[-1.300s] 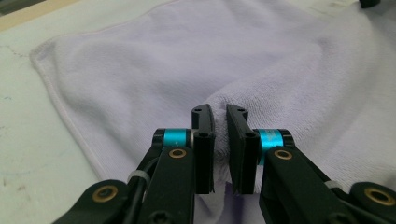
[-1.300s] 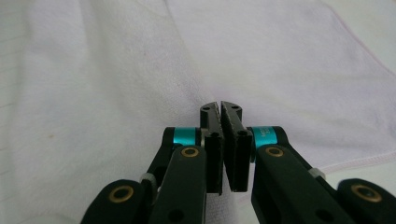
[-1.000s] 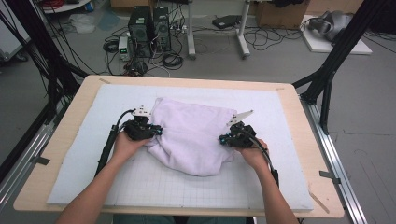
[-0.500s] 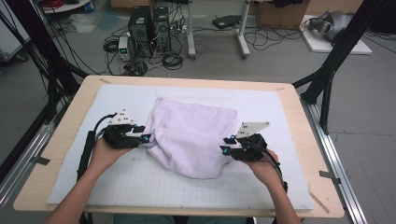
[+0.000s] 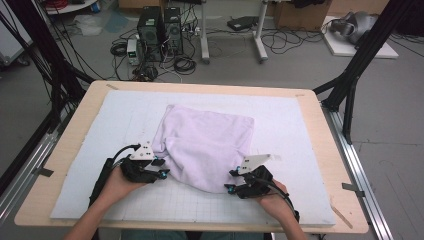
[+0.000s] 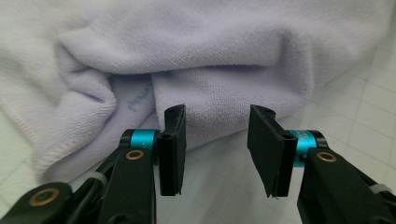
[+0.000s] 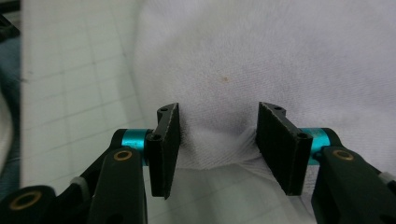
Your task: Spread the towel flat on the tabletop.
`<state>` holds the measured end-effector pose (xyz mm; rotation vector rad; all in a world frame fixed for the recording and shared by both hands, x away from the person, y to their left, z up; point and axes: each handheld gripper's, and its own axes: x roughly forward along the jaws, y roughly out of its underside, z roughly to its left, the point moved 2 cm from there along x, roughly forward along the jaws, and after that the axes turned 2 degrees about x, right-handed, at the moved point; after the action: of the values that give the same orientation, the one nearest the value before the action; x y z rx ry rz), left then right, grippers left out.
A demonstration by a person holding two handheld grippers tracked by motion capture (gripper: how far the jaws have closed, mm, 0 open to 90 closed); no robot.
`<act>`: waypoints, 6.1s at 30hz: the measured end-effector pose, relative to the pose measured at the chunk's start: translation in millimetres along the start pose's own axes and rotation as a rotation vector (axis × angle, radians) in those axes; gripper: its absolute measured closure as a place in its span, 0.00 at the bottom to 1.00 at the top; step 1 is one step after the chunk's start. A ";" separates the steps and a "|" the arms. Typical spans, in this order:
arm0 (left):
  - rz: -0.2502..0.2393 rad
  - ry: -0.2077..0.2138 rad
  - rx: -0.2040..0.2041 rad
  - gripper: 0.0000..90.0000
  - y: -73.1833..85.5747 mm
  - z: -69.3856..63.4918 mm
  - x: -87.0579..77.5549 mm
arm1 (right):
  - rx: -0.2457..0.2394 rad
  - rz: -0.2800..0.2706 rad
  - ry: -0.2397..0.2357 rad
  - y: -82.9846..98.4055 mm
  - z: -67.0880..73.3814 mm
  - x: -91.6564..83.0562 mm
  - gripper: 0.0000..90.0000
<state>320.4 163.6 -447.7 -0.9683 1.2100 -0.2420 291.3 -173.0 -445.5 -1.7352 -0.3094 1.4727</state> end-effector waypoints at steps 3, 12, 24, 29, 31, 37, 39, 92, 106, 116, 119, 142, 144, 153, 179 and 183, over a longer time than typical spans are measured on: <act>0.004 -0.017 0.003 0.72 -0.2 -0.6 8.6 | 0.011 0.000 0.013 0.4 -4.2 8.1 0.67; -0.050 -0.058 0.043 0.96 -7.2 -11.3 -14.0 | -0.013 -0.027 0.005 -3.9 -2.9 -6.3 0.88; -0.106 -0.061 0.105 0.95 -25.2 -39.4 -61.5 | -0.075 -0.121 0.032 -39.5 7.1 -71.8 0.88; -0.083 -0.010 0.055 0.67 -11.1 -36.8 -45.9 | -0.066 -0.073 0.014 -32.6 4.6 -61.0 0.88; -0.075 0.012 0.049 0.63 -8.4 -38.7 -37.4 | -0.047 -0.063 -0.002 -25.8 3.5 -51.7 0.88; 0.027 0.040 0.121 0.73 -6.4 -44.7 -10.5 | -0.020 -0.053 -0.028 -16.3 1.5 -35.6 0.88; 0.041 0.053 0.135 0.85 -6.5 -45.9 -4.6 | -0.022 -0.054 -0.030 -15.5 1.5 -33.8 0.88; -0.051 -0.067 -0.002 0.60 -22.1 10.4 -23.8 | -0.010 -0.074 0.021 -38.0 -24.1 -24.7 0.59; -0.042 -0.088 0.048 0.96 -22.7 7.4 -15.0 | -0.006 -0.032 0.000 -28.7 -24.4 7.5 0.92; -0.162 -0.123 0.058 0.96 -47.8 3.4 -63.3 | -0.059 -0.115 0.028 -54.9 -14.5 -39.9 0.93; -0.193 -0.133 0.068 0.96 -56.6 0.8 -76.2 | -0.085 -0.132 0.045 -65.5 -9.8 -54.4 0.93; -0.058 -0.216 -0.046 0.96 -66.5 64.2 0.3 | 0.038 -0.019 0.112 -71.8 -81.4 -19.7 0.93; -0.040 -0.231 -0.068 0.94 -63.8 72.1 7.0 | 0.074 -0.011 0.108 -68.6 -92.7 -9.8 0.91; -0.136 -0.189 -0.080 0.68 -57.8 62.2 -39.9 | 0.082 -0.107 0.104 -70.4 -83.3 -32.3 0.74; -0.091 -0.137 -0.008 0.95 -27.3 22.8 -24.9 | 0.006 -0.060 0.048 -45.6 -38.1 -0.8 0.94; -0.144 -0.164 0.003 0.96 -40.7 21.4 -45.7 | -0.013 -0.099 0.061 -52.0 -35.5 -19.9 0.94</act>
<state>334.5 178.8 -386.3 -1.0536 0.9913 -0.2727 334.0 -167.9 -395.4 -1.7464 -0.3686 1.3471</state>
